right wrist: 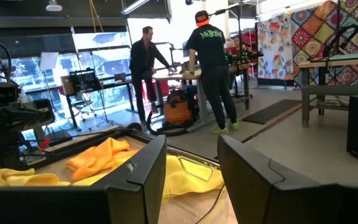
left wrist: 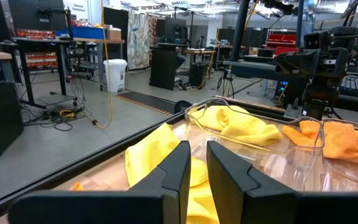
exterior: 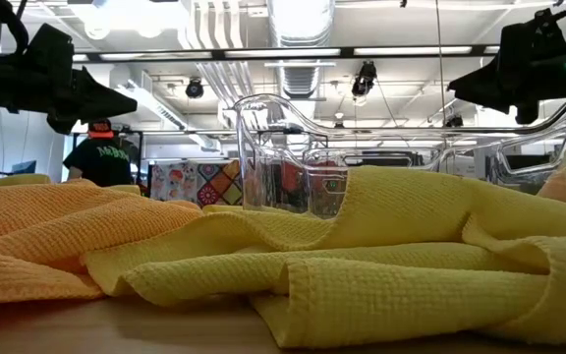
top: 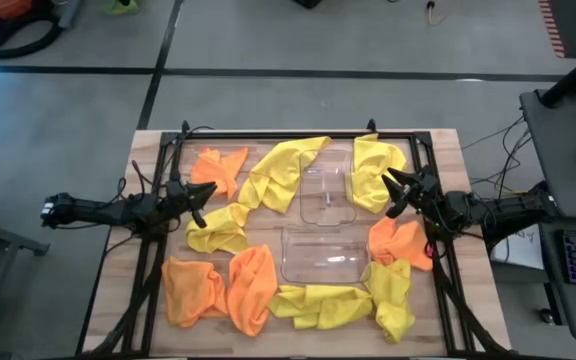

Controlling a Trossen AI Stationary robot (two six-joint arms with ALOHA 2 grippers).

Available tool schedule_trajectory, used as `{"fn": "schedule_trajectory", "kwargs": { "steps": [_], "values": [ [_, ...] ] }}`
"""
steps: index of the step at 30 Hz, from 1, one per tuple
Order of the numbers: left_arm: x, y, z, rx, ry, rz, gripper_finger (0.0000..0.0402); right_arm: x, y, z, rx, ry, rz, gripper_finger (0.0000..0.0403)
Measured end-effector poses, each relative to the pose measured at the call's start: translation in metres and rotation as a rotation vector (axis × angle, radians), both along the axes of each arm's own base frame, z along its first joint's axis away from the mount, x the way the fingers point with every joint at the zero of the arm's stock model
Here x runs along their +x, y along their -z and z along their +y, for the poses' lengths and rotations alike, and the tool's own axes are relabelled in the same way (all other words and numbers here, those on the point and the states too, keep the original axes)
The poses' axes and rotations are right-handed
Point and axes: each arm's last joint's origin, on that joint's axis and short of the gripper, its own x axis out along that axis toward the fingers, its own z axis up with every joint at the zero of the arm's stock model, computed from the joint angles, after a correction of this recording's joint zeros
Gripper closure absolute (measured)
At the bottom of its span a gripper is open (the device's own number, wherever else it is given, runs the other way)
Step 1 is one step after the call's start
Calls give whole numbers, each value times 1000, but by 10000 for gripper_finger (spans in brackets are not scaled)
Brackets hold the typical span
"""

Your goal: Sort microfiber towel by color & place in baskets

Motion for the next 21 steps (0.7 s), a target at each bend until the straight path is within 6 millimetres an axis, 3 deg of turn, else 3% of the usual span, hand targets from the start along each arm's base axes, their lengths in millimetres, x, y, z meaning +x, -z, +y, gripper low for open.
{"fn": "schedule_trajectory", "kwargs": {
  "steps": [9, 16, 21],
  "values": [
    [0, -1, 0, 2, 0, -9, 363, 0, 0, 0, 0, 0, 0, 264],
    [-2, -17, 0, -365, 41, -402, 363, -1, -3, 0, -15, -4, -23, 264],
    [-6, -32, 1, -296, 57, -521, 363, -2, -8, 0, -29, 3, -56, 264]
  ]
}}
